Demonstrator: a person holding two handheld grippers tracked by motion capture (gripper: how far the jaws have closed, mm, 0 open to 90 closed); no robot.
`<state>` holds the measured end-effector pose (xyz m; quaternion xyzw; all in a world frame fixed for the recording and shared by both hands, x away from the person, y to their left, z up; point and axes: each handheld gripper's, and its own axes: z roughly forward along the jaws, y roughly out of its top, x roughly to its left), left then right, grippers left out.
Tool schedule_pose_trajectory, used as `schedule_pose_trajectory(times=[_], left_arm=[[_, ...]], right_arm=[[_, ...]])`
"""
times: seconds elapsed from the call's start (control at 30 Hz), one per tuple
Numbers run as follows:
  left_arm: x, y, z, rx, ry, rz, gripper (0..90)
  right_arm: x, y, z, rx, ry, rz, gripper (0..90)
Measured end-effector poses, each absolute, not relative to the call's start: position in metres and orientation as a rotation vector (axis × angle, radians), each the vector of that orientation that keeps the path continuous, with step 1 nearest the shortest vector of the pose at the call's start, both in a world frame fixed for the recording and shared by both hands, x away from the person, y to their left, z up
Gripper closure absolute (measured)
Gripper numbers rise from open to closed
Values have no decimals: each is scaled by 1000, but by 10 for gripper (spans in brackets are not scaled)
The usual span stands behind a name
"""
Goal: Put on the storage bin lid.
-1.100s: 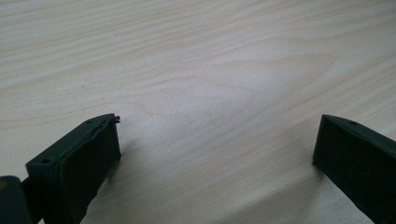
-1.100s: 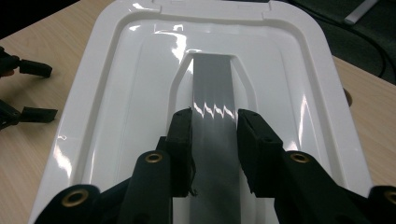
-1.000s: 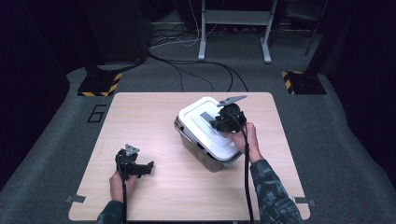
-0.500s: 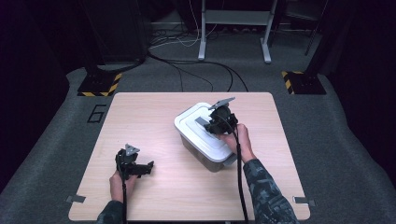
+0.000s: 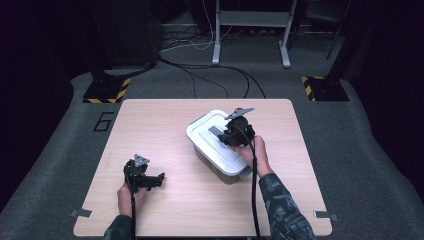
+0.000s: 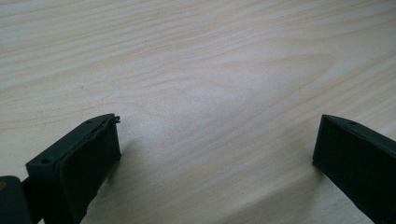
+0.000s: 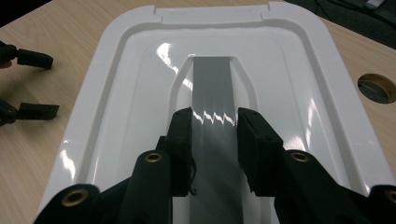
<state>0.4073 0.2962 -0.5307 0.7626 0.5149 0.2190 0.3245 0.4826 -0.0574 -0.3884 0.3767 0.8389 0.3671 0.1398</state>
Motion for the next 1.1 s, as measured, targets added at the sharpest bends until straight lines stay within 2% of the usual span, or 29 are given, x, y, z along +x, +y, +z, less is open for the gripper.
schedule_pose_trajectory(times=[0.1,0.13,0.2,0.53,0.8,1.1], left_arm=[[407,296,-531,1999,1351,575,0],[407,296,-531,2000,1351,575,0],[407,296,-531,2000,1351,574,0],[407,296,-531,2000,1351,575,0],[407,296,-531,2002,1348,571,0],[407,297,-530,2021,1343,565,0]], right_arm=[[482,-55,-387,1085,2429,1037,660],[482,-55,-386,1079,2435,1031,629],[484,-54,-385,1077,2454,1047,519],[474,-63,-374,1084,2429,1088,158],[455,-87,-362,1074,2381,1114,49],[423,-128,-359,1117,2287,1151,36]])
